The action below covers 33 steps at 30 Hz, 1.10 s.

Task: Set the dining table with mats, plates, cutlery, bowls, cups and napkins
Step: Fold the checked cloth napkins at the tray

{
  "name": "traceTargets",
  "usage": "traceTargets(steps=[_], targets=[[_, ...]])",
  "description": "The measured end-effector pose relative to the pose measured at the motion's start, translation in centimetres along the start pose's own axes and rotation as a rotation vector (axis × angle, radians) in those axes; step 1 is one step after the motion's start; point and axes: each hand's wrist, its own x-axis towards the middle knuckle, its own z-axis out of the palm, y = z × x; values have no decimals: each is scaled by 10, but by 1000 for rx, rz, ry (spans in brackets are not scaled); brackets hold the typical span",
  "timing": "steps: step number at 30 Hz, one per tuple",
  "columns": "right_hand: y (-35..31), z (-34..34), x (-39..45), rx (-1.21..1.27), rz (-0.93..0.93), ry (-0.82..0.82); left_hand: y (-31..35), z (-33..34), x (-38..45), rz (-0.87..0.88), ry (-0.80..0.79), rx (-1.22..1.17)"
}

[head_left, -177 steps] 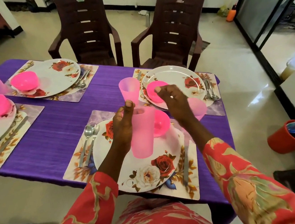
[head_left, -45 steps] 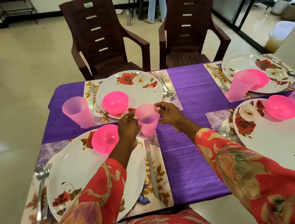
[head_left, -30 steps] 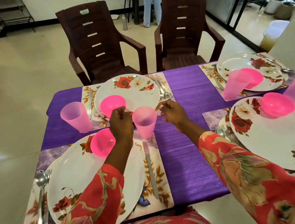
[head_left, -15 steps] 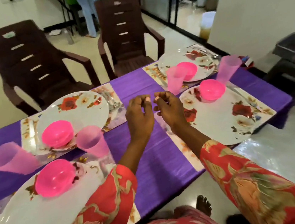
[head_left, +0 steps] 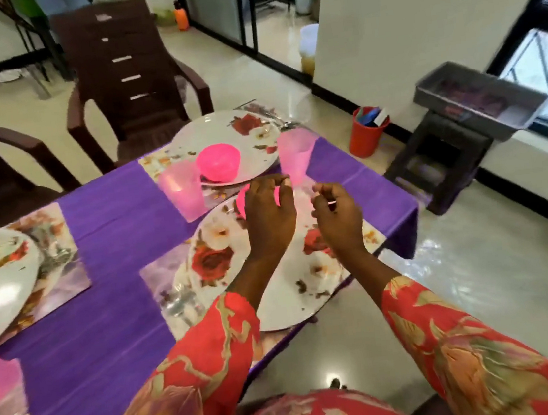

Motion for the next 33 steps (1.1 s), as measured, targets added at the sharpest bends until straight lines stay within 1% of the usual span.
traceTargets(steps=[4,7,10,14,16,20,24,29,33], targets=[[42,-59,42,-103,6,38,26,73,2,15,-82,-29],[67,-106,66,-180,8,68,42,131,5,23,-192,-34],[88,-145,85,-255,4,53,54,183,8,25,-291,-2],[109,-185,117,-381,41,41,67,246,16,103,-404,75],[122,-203,135,-443,69,39,74,277,23,92,-452,91],[146,-240,175,-574,113,34,83,342,38,108,-483,89],[168,-280,217,-651,152,49,95,405,51,94,-526,94],[204,-320,286,-740,278,-22,103,486,82,14,-543,75],[225,-343,348,-750,281,-89,110,546,115,-27,-534,105]])
